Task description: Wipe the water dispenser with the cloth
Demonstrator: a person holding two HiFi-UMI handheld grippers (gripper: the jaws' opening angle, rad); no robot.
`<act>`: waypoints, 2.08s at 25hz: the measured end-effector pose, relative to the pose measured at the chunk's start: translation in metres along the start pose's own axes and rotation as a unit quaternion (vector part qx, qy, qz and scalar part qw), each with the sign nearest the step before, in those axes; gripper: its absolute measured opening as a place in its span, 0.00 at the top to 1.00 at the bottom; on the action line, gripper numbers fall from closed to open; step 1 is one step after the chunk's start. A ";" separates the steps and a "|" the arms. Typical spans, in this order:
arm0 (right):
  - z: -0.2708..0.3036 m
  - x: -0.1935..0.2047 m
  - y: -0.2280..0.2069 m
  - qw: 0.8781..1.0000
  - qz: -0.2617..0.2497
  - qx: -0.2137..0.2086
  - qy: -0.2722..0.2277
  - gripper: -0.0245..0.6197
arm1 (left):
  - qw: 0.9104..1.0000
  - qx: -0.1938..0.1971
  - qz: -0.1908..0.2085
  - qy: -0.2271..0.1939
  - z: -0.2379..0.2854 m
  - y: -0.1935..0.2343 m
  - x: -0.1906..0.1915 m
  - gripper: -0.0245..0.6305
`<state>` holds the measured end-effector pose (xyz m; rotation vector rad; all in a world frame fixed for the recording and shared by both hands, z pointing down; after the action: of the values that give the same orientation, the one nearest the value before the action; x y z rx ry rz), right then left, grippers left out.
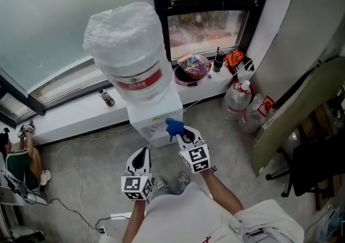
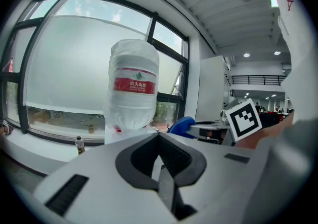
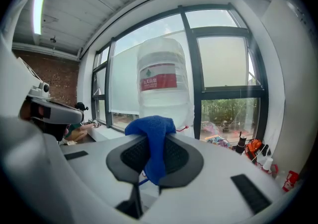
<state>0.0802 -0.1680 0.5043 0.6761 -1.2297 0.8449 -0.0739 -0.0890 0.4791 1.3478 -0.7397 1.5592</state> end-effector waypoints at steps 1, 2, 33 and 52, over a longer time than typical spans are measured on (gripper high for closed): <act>-0.003 -0.001 0.003 1.000 -0.002 -0.001 -0.002 0.88 | 1.000 0.000 -0.001 -0.001 -0.002 -0.001 0.001 0.94; -0.007 -0.001 0.006 1.000 -0.002 -0.001 -0.004 0.88 | 1.000 0.000 -0.002 0.000 -0.004 -0.001 0.003 0.94; -0.243 0.038 0.245 1.000 0.001 -0.005 -0.021 0.88 | 1.000 0.019 -0.011 -0.007 -0.254 -0.054 0.081 0.94; -0.281 0.041 0.260 1.000 -0.010 0.008 -0.028 0.88 | 0.999 0.035 -0.008 -0.017 -0.280 -0.077 0.090 0.94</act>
<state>0.0124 0.2104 0.4830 0.7278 -1.2655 0.8256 -0.1194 0.2115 0.4947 1.4308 -0.6984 1.5669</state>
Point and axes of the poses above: the fingertips, and each gripper's own axes: z forward along the fingers, y to its left, x out of its underside, the point moved 3 cm from there along -z, backward along the fingers, and after that the axes turned 1 degree about x, right-handed, at the moved point
